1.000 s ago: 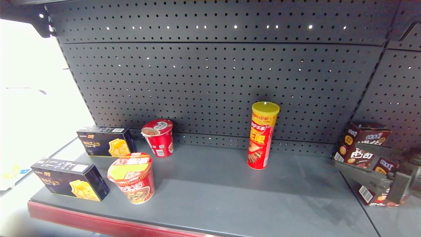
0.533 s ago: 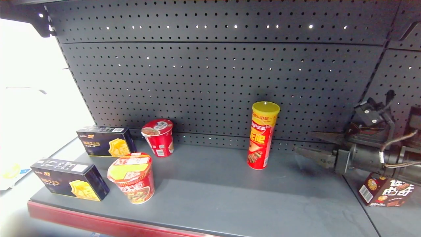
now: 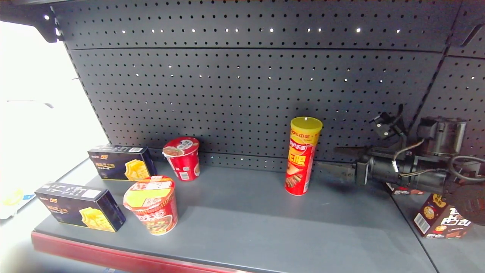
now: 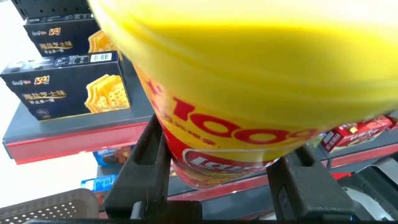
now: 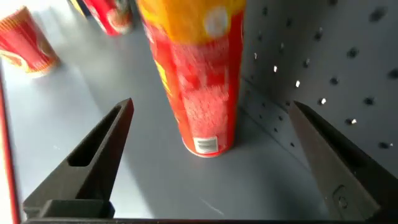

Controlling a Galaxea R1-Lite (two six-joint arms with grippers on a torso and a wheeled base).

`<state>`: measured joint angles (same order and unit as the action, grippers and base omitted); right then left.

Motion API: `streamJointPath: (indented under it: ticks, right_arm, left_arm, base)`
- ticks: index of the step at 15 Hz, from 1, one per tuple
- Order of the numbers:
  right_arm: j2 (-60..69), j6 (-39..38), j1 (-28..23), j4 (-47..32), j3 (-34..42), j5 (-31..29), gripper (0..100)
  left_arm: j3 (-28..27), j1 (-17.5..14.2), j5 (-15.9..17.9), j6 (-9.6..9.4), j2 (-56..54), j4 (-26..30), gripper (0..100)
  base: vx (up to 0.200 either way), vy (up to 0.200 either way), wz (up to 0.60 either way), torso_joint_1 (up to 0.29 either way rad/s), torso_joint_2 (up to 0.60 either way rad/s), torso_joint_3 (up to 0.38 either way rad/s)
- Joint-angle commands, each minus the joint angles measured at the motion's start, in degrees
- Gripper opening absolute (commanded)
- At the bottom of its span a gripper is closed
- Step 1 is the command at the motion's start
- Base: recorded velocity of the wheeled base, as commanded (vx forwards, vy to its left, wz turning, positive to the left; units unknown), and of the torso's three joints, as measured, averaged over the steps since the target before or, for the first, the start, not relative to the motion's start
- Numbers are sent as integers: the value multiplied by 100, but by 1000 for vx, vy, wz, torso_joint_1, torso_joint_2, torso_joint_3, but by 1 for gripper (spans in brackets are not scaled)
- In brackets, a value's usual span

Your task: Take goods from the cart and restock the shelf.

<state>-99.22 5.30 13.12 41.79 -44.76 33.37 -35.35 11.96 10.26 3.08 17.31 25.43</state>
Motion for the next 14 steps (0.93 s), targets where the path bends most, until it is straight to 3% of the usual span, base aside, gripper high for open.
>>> streamJointPath:
  ticks: [1,14]
  right_arm:
    - [-291,59,7,5,-50,3,100]
    - [-1504,340,24,260,-454,487,100]
  left_arm:
    - [2,-1,2,8,-52,-3,0]
    - [116,-9,-24,61,-105,6,0]
  base:
    - [0,0,0,0,0,0]
    - [0,0,0,0,0,0]
